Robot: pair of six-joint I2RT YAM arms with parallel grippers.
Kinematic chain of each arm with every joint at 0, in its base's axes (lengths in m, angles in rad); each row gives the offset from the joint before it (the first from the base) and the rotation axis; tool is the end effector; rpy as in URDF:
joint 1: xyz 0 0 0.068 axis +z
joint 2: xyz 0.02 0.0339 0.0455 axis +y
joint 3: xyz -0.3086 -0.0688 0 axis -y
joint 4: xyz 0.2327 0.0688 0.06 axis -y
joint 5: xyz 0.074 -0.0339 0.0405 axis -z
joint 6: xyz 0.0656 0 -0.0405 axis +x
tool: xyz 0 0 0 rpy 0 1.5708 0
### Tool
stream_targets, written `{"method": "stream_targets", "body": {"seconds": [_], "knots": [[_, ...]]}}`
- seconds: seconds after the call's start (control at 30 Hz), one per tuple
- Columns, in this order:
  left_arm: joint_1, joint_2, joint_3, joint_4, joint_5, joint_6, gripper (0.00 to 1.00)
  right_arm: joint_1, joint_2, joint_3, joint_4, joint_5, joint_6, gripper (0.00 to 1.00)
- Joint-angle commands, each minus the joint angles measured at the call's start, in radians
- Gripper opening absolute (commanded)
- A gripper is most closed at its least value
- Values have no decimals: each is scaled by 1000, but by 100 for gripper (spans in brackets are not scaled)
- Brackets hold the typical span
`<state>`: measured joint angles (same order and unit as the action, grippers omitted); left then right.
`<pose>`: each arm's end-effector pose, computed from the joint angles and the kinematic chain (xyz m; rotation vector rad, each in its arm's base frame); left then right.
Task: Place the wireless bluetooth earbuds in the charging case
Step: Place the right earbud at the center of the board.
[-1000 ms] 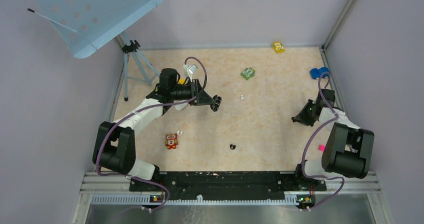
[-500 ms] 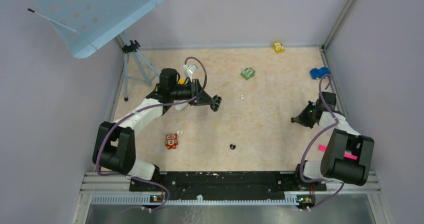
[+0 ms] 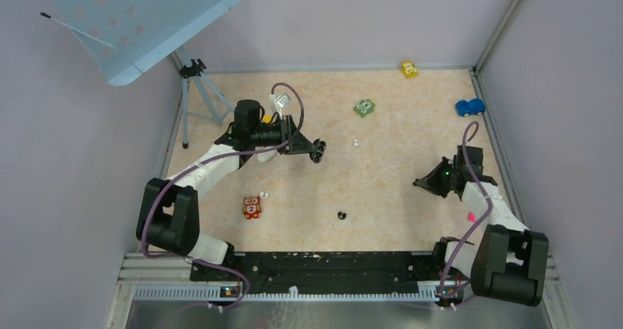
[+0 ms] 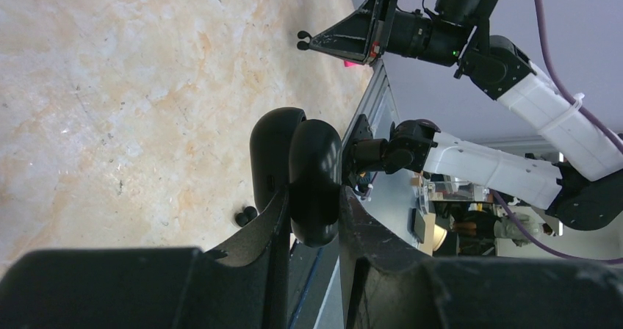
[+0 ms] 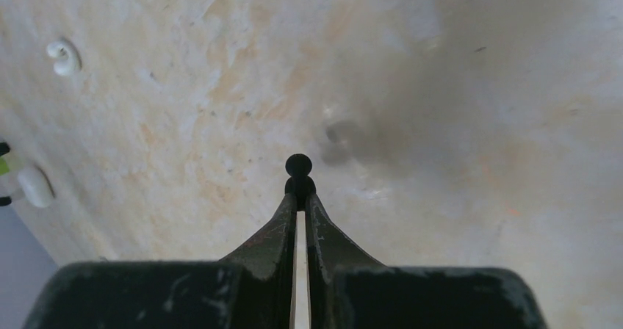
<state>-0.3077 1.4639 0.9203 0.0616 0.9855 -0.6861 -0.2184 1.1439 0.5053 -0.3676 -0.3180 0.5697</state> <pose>0.2836 -0.1475 0.3002 0.2752 2.1884 -1.5954 0.1878 -0.0207 0.1887 0.8830 2.4374 0.5401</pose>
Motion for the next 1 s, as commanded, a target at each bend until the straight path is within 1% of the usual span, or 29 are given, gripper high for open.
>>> {"method": "stream_targets", "body": {"seconds": [0.0,0.13,0.2,0.33,0.43,0.63,0.97], "knots": [[-4,-4,37,63,28,-10,0,128,-95,-34,24,37,193,0],[-4,-10,29,60,27,-11,0,261,-140,-88,74,122,337,0],[-5,-10,31,59,29,-14,0,301,-145,-121,115,138,392,0],[-5,-22,30,54,26,-16,0,350,-121,-142,147,159,414,0],[-5,-30,27,46,27,-10,0,369,-99,-142,147,166,396,1],[-8,-37,15,37,31,-9,0,371,-112,-153,161,163,397,20],[-13,-36,9,35,34,-6,0,372,-71,-143,182,164,365,21]]}}
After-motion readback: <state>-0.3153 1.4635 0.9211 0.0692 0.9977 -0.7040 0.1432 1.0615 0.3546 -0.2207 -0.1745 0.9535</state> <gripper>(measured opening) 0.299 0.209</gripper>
